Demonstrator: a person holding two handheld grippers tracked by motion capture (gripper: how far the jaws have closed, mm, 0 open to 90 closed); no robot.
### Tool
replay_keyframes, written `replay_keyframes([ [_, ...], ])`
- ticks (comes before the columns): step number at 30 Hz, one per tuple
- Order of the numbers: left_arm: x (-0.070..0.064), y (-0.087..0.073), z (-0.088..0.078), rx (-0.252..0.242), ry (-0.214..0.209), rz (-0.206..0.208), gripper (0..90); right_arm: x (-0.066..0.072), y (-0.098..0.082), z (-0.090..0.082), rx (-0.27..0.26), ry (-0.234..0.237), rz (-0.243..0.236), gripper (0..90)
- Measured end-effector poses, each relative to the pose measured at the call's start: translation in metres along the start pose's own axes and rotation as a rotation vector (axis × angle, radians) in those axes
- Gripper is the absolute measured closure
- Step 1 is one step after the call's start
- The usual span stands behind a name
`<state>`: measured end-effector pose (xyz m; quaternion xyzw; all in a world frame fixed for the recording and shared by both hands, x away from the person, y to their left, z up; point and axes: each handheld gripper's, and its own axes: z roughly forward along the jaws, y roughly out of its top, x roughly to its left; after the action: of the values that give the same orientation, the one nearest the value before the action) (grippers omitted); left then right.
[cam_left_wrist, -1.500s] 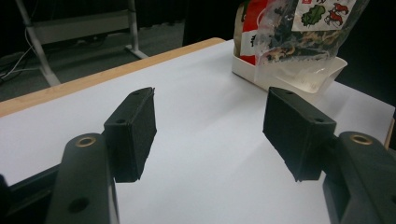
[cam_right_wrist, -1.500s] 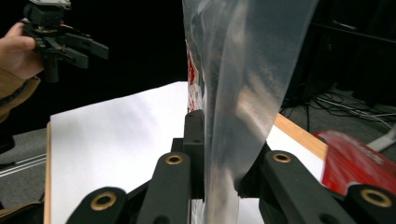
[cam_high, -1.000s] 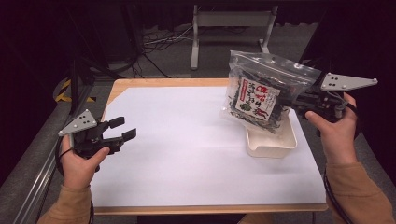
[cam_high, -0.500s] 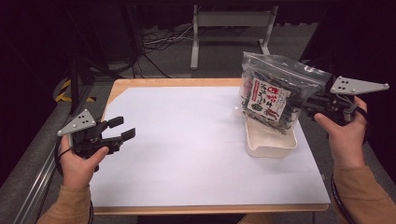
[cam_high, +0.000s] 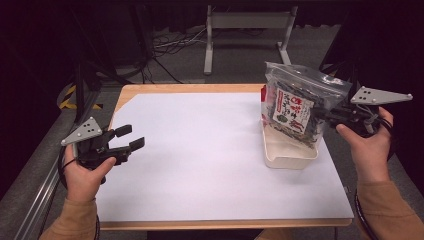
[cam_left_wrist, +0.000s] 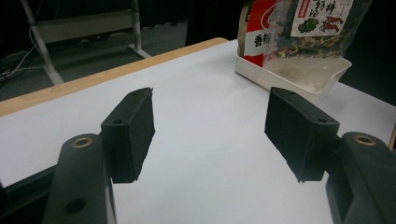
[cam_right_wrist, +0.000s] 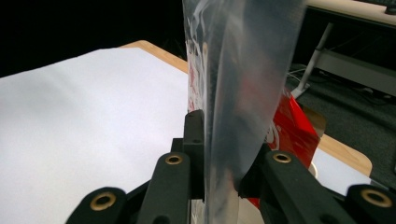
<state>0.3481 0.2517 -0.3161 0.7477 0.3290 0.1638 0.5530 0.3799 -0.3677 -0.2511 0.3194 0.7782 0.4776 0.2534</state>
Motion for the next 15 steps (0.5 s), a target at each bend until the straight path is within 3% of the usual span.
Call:
replay_keyframes([
  [15, 0.0, 0.0, 0.0, 0.003, 0.0, 0.0, 33.9, 0.001, -0.011, 0.005, 0.029, -0.019, 0.007, 77.4],
])
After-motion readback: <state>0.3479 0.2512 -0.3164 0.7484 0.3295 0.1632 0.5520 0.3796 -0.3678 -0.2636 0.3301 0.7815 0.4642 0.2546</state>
